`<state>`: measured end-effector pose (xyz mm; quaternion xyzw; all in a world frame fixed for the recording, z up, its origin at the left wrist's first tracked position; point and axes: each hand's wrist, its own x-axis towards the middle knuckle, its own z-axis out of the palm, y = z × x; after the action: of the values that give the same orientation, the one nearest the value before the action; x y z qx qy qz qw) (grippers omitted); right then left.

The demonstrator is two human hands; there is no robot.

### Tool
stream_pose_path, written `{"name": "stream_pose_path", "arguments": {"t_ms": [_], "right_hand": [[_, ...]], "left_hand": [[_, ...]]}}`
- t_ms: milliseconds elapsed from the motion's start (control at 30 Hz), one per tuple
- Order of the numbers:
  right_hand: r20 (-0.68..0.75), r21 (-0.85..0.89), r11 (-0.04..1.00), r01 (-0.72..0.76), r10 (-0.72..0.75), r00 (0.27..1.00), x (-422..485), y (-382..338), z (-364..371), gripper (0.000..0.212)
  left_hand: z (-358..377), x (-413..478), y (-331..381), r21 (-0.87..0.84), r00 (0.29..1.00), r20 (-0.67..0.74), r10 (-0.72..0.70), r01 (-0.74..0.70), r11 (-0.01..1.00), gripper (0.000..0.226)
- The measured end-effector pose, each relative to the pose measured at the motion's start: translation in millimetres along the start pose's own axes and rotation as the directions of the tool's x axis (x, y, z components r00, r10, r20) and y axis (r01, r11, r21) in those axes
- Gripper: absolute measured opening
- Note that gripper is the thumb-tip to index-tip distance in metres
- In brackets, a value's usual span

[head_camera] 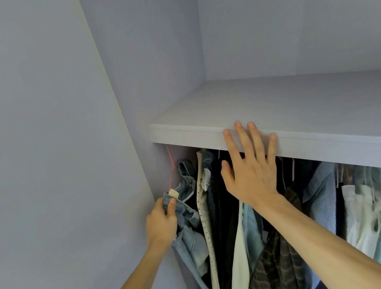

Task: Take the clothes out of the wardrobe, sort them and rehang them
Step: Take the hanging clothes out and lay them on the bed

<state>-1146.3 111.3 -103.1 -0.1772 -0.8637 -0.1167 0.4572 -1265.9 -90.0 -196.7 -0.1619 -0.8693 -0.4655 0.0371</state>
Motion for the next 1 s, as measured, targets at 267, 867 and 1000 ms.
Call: {"name": "stream_pose_path", "arguments": {"t_ms": [267,867,1000], "right_hand": [[0.635,0.634,0.687,-0.355,-0.201,0.746,-83.6,-88.1,8.8,0.064],[0.173,0.955,0.257,0.147,-0.887,0.429,-231.5,-395.5,-177.3,0.052],[0.072,0.982,0.124,0.140,-0.941,0.332,-270.0,-433.5,-235.3,0.046]], "left_hand": [[-84.6,-144.7,-60.0,0.025,0.981,-0.024,-0.194,0.195,0.980,0.018],[-288.2,-499.3,-112.5,0.203,0.795,-0.458,-0.399,0.530,0.823,0.016],[-325.0,-562.0,-121.0,0.260,0.695,-0.541,-0.473,0.673,0.692,0.036]]}}
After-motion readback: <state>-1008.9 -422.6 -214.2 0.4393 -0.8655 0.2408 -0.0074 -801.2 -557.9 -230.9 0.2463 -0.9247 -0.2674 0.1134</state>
